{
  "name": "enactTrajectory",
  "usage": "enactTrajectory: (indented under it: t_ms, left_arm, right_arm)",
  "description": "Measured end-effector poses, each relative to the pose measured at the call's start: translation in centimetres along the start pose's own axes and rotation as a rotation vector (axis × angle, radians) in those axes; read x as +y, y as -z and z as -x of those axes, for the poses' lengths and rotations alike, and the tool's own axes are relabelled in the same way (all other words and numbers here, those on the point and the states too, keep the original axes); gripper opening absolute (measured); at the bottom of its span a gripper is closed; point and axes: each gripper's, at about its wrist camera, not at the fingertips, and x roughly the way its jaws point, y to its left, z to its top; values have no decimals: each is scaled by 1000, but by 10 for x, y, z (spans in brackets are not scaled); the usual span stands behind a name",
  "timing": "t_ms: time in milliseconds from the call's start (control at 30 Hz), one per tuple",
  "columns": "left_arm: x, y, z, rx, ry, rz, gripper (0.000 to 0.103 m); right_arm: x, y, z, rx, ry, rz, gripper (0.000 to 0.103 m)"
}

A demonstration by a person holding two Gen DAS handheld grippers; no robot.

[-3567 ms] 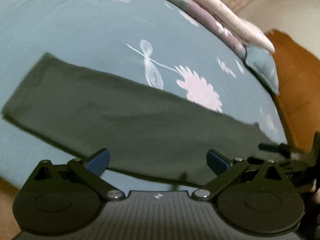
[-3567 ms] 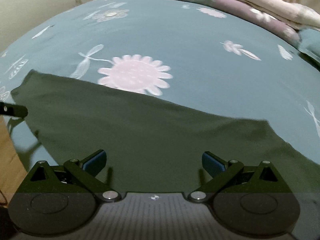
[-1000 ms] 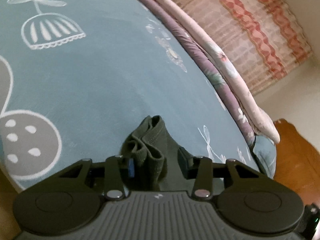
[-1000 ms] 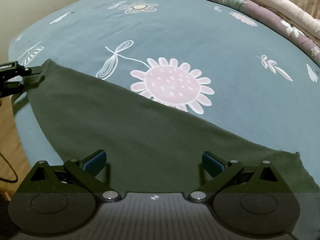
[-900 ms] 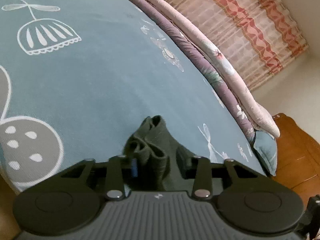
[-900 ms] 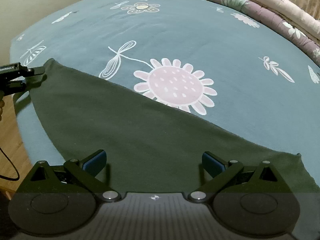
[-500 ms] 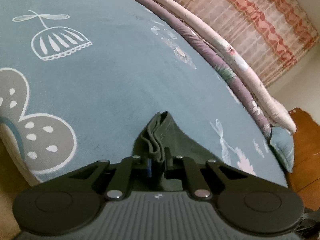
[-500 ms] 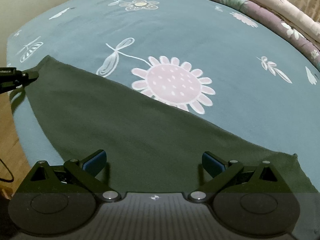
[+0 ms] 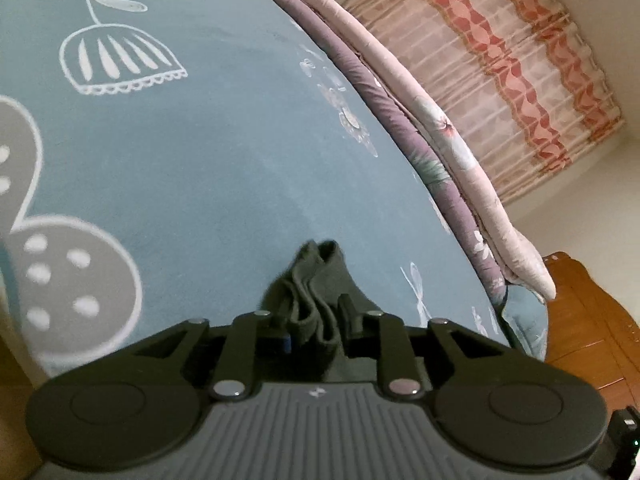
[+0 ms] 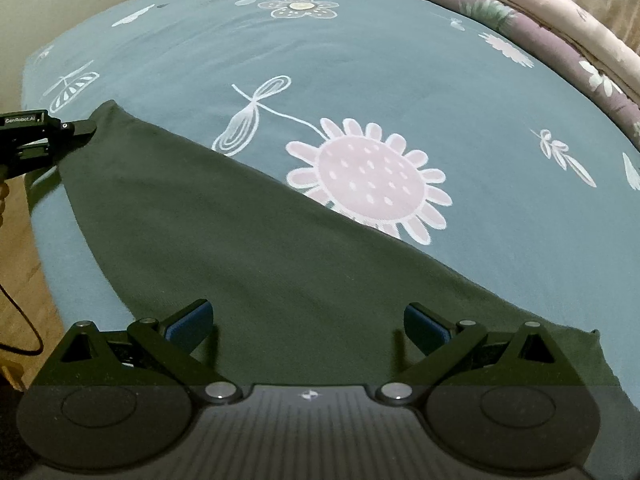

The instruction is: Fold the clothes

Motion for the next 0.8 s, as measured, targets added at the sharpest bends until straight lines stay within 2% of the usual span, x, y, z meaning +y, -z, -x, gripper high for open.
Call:
enactTrajectory:
  t_ms: [167,400,467,500,567,633,733,800]
  left_arm:
    - [-8,1,-4,4,5,-88,29]
    - [-8,0,-10,-37,18,-87,29]
    - [-7,0,-9,-34,5,-71,17]
    - [-7,-1,-9,-30,-4,-61,13]
    - [-8,-4,-10,-20,-29,-46,10]
    - [-16,-5,-8,-8,-68,-74,9]
    - [-28,-8,-7,14,-119,-117,8]
    - [-34,-12,-5,14,-115,-135,8]
  right_arm:
    - [1,-3,0,6,-12,7,103]
    - [10,-9,-2,4,-25,50,103]
    - [10,-9,-2,7,-32,48,103]
    - [10,-9,-3,11,-28,46,103]
    - [10,-10,-5,14,-21,43,103]
    - [10,-10,-3,10,-27,41,103]
    - [8,-14,-3,2,-76,11,103]
    - [3,-22,-7,1,-181,-56,103]
